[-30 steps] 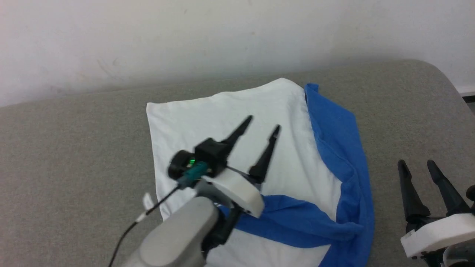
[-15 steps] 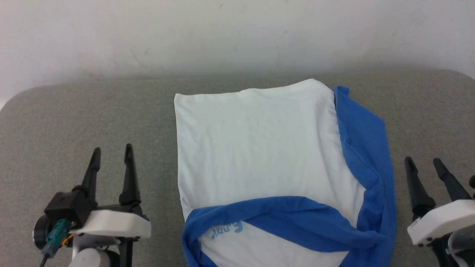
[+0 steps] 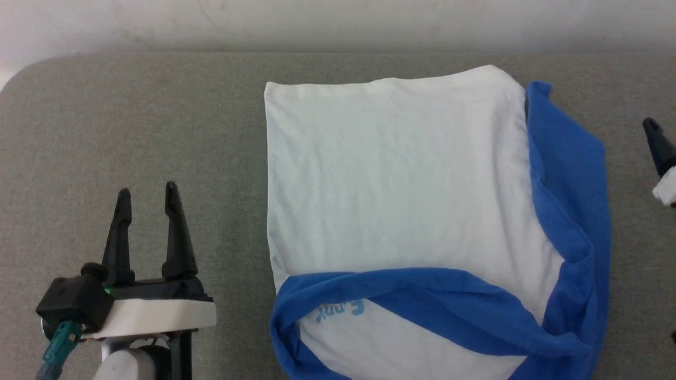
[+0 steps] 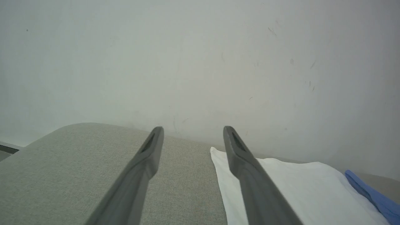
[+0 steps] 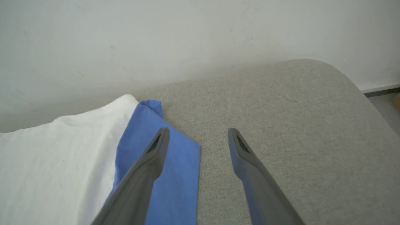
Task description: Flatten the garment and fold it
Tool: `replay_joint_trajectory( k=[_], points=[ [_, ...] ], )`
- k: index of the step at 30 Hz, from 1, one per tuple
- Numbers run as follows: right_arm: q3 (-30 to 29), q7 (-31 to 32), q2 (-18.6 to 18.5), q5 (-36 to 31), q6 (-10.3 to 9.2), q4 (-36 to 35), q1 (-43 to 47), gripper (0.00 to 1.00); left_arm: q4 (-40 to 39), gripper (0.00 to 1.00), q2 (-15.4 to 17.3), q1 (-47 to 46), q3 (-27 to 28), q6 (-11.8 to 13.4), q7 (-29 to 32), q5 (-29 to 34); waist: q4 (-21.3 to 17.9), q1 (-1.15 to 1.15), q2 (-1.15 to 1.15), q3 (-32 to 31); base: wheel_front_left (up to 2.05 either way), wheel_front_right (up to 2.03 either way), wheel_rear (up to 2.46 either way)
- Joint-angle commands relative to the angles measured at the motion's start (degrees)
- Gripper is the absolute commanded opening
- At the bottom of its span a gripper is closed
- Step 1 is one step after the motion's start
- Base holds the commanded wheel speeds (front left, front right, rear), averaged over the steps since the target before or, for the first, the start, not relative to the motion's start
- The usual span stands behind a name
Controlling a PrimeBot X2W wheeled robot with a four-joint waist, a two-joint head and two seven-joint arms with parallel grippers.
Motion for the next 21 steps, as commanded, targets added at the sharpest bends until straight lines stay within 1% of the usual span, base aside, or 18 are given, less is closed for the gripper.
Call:
replay_joint_trajectory(
  k=[1,7,12,15,16,17,18,19,21],
  points=[
    [0.79,1.33,-0.89,0.45,-0.04,2.69,-2.77,1.00,-0.21,1.00,-0.73,-1.58,0.50,-0.89,-0.27,0.90,3.65,-0.01,0.00,5.23,0.00,0.00,0.00],
    [4.29,10.36,-4.71,1.35,-0.04,14.00,-12.52,1.00,0.01,1.00,-4.44,-4.73,1.31,-4.38,-0.27,3.06,6.16,-0.01,0.00,9.64,0.00,0.00,0.00],
    [6.52,16.80,-5.78,1.20,-0.04,20.15,-15.82,1.00,1.05,1.00,-6.53,-6.37,2.09,-6.94,-0.27,4.72,7.06,-0.01,0.00,11.15,0.00,0.00,0.00],
    [7.31,20.29,-5.24,2.07,-0.04,23.06,-16.22,1.00,1.83,1.00,-7.48,-6.65,2.60,-8.03,-0.27,5.59,6.96,-0.01,0.00,11.21,0.00,0.00,0.00],
    [7.82,21.40,-5.05,2.25,-0.04,23.72,-16.19,0.87,2.13,1.00,-7.74,-6.61,2.81,-8.33,-0.27,5.78,6.80,-0.01,0.00,11.14,0.00,0.00,0.00],
    [7.98,22.21,-4.76,2.66,-0.04,24.29,-16.14,0.43,2.41,1.00,-7.98,-6.55,3.07,-8.57,-0.27,6.00,6.58,-0.01,0.00,10.96,0.00,0.00,0.00],
    [8.34,22.78,-4.54,2.82,-0.04,24.63,-16.01,0.11,2.73,1.00,-8.19,-6.46,3.29,-8.82,-0.27,6.20,6.35,-0.01,0.00,10.68,0.00,0.00,0.00],
    [8.86,22.82,-4.41,2.92,-0.04,24.50,-15.92,0.00,3.00,1.00,-8.38,-6.33,3.54,-9.04,-0.27,6.38,6.10,-0.01,0.00,10.41,0.00,0.00,0.00],
    [9.32,21.30,-4.26,3.91,-0.04,23.31,-15.88,0.00,3.51,1.00,-8.72,-6.09,3.93,-9.44,-0.27,6.70,5.61,-0.01,0.00,9.70,0.00,0.00,0.00]
  ],
)
